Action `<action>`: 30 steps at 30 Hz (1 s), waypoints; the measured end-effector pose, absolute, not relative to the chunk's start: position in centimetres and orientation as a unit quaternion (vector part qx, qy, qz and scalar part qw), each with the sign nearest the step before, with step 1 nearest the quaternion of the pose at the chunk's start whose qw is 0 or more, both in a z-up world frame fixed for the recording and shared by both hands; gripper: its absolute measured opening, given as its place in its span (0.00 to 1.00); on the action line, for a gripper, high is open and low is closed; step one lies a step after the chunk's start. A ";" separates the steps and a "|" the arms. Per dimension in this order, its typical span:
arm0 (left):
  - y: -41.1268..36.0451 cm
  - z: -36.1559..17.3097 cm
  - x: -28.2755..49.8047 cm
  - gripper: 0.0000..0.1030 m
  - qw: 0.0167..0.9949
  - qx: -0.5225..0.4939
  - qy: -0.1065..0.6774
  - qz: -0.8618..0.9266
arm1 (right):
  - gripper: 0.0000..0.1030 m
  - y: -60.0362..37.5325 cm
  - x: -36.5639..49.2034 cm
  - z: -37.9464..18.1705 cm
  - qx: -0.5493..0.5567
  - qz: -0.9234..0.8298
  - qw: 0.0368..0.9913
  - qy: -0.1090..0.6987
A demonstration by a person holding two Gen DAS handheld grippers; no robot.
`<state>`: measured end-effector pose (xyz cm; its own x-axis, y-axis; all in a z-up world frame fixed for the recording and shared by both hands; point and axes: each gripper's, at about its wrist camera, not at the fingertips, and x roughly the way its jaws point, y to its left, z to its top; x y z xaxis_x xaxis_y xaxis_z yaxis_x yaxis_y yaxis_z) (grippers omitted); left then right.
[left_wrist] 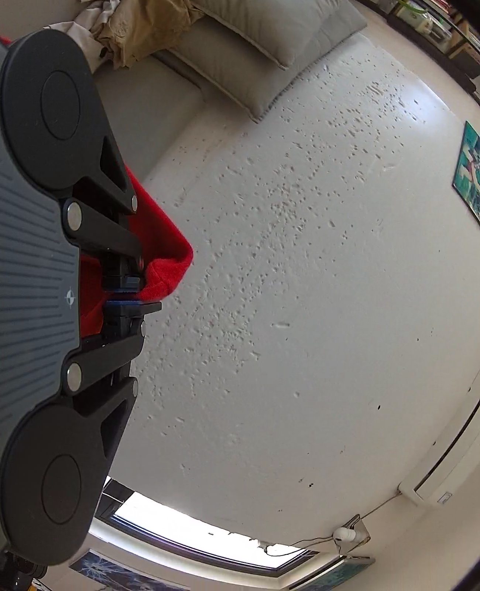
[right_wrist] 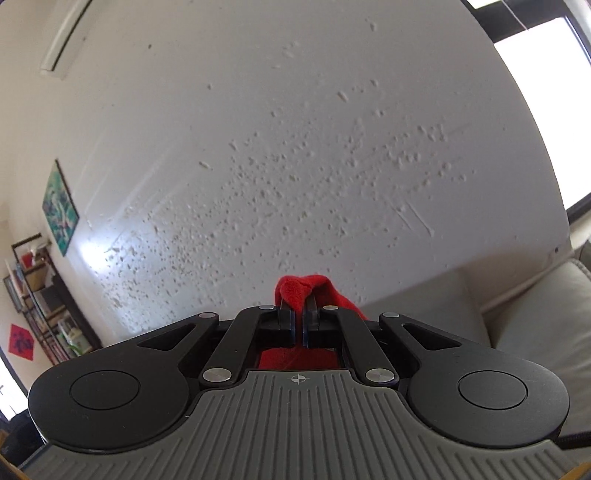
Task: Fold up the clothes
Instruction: 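Lift the shirt up with both grippers and shake it out, then lay the shirt flat on the sofa and open both grippers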
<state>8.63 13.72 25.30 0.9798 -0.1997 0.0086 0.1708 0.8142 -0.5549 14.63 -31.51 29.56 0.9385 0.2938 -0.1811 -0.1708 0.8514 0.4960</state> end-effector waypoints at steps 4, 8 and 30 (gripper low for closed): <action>13.4 21.4 8.9 0.02 0.953 -0.284 0.058 -0.090 | 0.03 -31.3 13.4 28.8 0.225 0.120 0.960 0.114; 13.7 12.8 8.8 0.02 0.935 -0.315 0.153 -0.055 | 0.03 -31.8 13.7 19.1 0.240 0.107 0.944 0.202; 13.1 -2.4 1.1 0.02 0.874 -0.279 0.389 0.078 | 0.02 -30.6 5.5 -2.5 0.262 -0.008 0.868 0.422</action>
